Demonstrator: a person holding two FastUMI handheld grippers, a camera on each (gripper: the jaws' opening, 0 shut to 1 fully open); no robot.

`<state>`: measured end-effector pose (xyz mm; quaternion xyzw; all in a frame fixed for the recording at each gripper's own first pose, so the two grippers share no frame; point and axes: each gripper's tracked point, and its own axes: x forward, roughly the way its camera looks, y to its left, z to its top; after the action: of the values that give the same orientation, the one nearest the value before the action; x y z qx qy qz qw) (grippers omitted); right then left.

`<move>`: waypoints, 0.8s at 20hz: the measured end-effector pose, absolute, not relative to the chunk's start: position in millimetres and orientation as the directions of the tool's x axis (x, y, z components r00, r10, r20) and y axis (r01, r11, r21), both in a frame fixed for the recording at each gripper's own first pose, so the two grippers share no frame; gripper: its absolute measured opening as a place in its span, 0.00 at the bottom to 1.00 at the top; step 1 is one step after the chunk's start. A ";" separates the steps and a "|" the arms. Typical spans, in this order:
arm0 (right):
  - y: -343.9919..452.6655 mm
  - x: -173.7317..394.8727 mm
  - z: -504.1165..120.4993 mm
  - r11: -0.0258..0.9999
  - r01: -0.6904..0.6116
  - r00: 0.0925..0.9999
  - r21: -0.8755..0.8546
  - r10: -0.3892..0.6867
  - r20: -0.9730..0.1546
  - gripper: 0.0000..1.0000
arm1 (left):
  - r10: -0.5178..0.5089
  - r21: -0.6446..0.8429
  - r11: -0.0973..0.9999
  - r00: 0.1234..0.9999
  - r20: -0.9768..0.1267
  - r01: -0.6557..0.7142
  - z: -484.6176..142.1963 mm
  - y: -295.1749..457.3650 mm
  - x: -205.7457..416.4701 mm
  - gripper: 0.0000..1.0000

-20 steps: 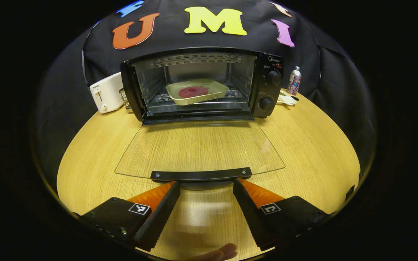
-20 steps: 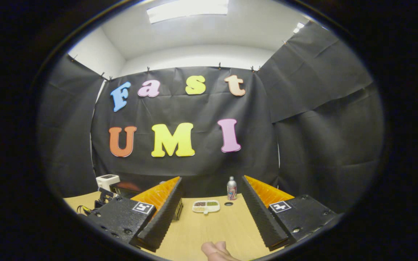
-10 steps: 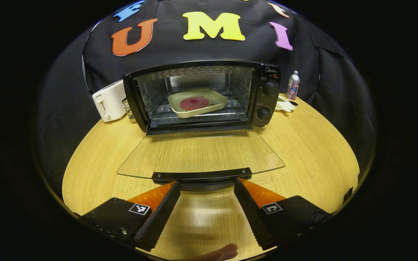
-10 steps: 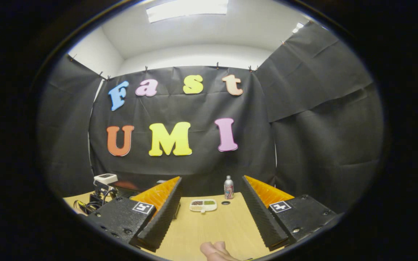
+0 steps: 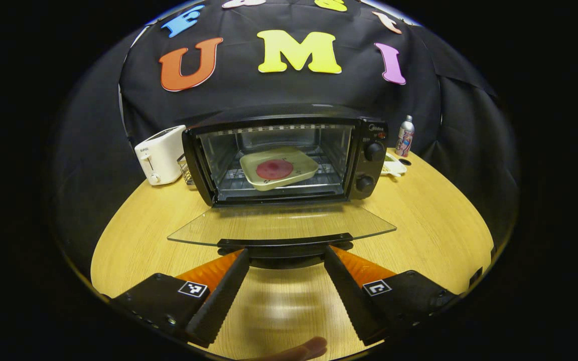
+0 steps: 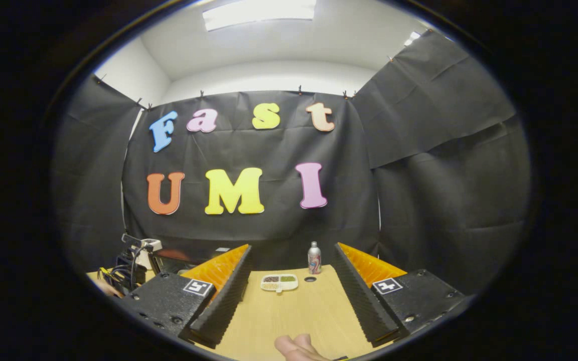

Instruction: Open the electric oven with the left hand, put the food in, and close the electric oven.

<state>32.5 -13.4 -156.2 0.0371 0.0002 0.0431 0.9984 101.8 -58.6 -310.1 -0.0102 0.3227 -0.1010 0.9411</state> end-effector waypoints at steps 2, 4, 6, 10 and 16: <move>-12.5 32.2 -154.4 0.993 -0.089 0.996 0.079 0.088 0.010 0.96 | -0.197 -0.075 0.979 0.788 -0.583 0.189 -303.6 -57.8 108.2 0.96; -11.0 32.0 -154.0 0.992 -0.091 0.996 0.082 0.090 0.017 0.96 | -0.200 -0.062 0.978 0.805 -0.559 0.199 -294.7 -56.9 115.6 0.96; -10.2 30.3 -156.1 0.992 -0.101 0.995 0.078 0.100 0.012 0.96 | -0.201 -0.055 0.977 0.815 -0.543 0.205 -288.5 -55.8 120.7 0.96; -9.1 29.9 -153.6 0.990 -0.103 0.995 0.092 0.101 0.023 0.96 | -0.203 -0.043 0.977 0.844 -0.496 0.210 -274.6 -54.0 136.1 0.97; -7.8 29.6 -158.2 0.990 -0.104 0.995 0.091 0.103 0.014 0.96 | -0.131 0.037 0.986 0.885 -0.446 0.165 -270.1 -40.3 175.1 0.96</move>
<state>29.6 -7.8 -158.2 0.0459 -0.0046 0.0519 0.9976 175.1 -40.3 -270.1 0.0370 0.2271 -0.0762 0.9702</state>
